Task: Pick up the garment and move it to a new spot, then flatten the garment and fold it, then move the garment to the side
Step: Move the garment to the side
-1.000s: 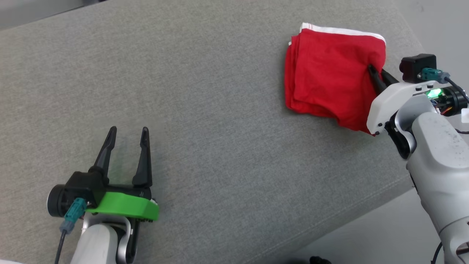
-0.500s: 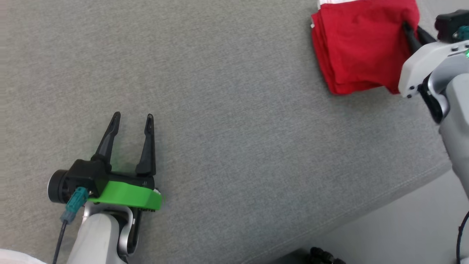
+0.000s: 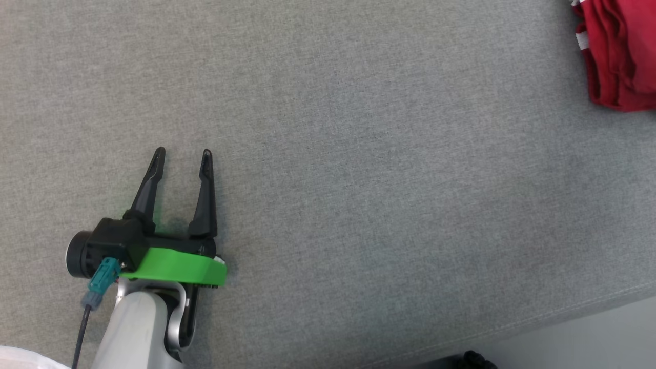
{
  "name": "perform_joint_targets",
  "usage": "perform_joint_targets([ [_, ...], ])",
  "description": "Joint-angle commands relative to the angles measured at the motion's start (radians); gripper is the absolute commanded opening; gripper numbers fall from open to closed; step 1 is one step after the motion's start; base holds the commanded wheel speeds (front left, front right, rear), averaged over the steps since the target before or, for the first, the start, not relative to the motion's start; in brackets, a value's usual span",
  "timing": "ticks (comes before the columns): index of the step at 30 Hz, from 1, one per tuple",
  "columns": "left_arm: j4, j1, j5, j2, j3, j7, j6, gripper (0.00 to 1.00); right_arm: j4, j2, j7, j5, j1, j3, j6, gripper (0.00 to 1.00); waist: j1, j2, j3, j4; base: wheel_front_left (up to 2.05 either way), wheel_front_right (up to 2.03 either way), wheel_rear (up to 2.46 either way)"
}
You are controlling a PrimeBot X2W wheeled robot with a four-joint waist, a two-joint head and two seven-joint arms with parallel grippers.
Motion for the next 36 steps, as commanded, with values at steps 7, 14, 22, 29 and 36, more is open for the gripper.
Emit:
perform_joint_targets([
  [7,0.025,-0.012,-0.009,-0.004,0.005,-0.009,-0.002,1.00,-0.037,0.091,-0.043,-0.066,0.010,-0.019,-0.001,1.00,0.0000,0.0000,-0.064,0.001,0.00,0.00,0.00],
  [14,0.048,-0.002,-0.015,-0.015,0.023,-0.010,-0.004,1.00,-0.098,0.175,-0.050,-0.056,0.036,0.012,-0.001,1.00,0.0000,0.0000,-0.162,0.024,0.00,0.00,0.00],
  [22,0.067,0.052,-0.022,-0.038,0.080,-0.009,-0.002,1.00,-0.218,0.295,-0.052,-0.037,0.155,0.003,-0.001,1.00,0.0000,0.0000,-0.285,0.062,0.00,0.00,0.00],
  [29,0.083,0.121,-0.020,-0.055,0.129,-0.009,-0.002,1.00,-0.379,0.366,-0.052,-0.042,0.371,-0.046,-0.001,1.00,0.0000,0.0000,-0.383,0.102,0.00,0.00,0.00],
  [36,0.087,0.212,-0.018,-0.062,0.146,-0.008,-0.005,1.00,-0.538,0.412,-0.052,-0.051,0.618,-0.061,-0.001,1.00,0.0000,0.0000,-0.456,0.125,0.00,0.00,0.00],
])
